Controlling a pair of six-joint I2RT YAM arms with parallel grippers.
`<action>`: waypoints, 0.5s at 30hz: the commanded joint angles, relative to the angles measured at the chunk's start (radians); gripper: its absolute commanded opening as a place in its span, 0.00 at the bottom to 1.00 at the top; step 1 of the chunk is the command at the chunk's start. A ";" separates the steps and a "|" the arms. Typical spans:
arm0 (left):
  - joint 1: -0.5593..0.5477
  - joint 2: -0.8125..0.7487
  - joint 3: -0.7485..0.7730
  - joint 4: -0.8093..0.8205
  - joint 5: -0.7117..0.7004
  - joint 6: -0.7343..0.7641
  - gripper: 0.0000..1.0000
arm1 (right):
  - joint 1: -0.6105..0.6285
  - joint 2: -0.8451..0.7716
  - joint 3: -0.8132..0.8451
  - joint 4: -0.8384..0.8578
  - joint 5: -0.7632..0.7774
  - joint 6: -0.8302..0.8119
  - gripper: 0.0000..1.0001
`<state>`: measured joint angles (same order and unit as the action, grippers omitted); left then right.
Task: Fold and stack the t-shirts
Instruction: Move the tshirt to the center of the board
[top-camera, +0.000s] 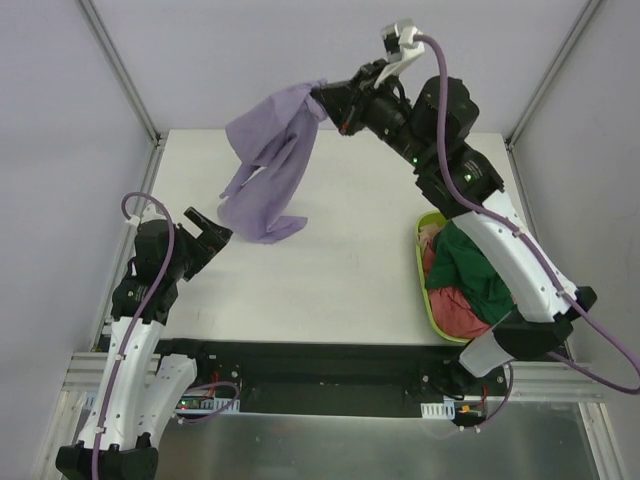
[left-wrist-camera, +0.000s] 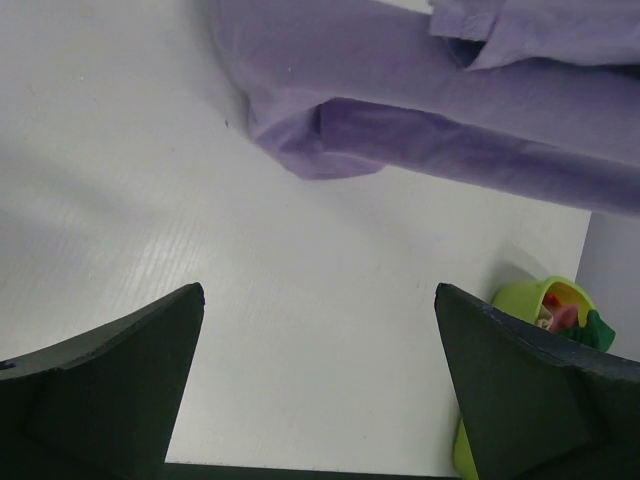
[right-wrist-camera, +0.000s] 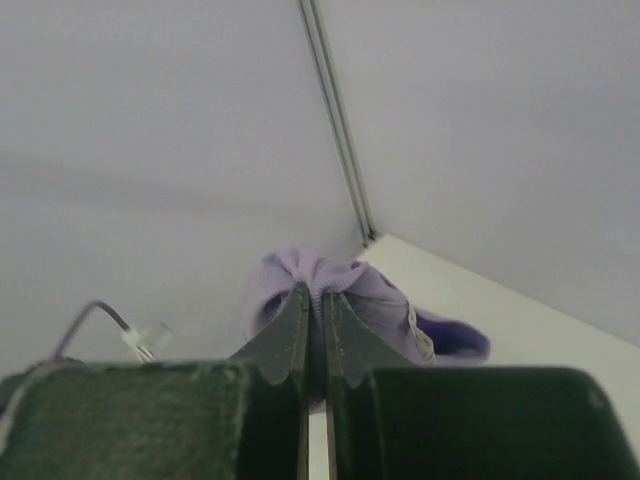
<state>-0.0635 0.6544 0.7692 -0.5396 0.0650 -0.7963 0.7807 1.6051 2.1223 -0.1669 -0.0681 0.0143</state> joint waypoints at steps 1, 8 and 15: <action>0.007 -0.035 -0.027 -0.026 -0.059 -0.018 0.99 | -0.003 -0.172 -0.270 0.058 0.118 -0.158 0.01; 0.007 -0.024 -0.083 -0.025 -0.132 -0.055 0.99 | -0.060 -0.352 -0.878 0.029 0.316 -0.177 0.20; 0.007 0.255 -0.013 -0.008 -0.094 -0.027 0.99 | -0.081 -0.416 -1.039 -0.100 0.373 -0.230 0.92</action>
<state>-0.0635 0.7631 0.6956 -0.5594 -0.0364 -0.8356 0.6979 1.2747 1.0565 -0.2565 0.2367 -0.1631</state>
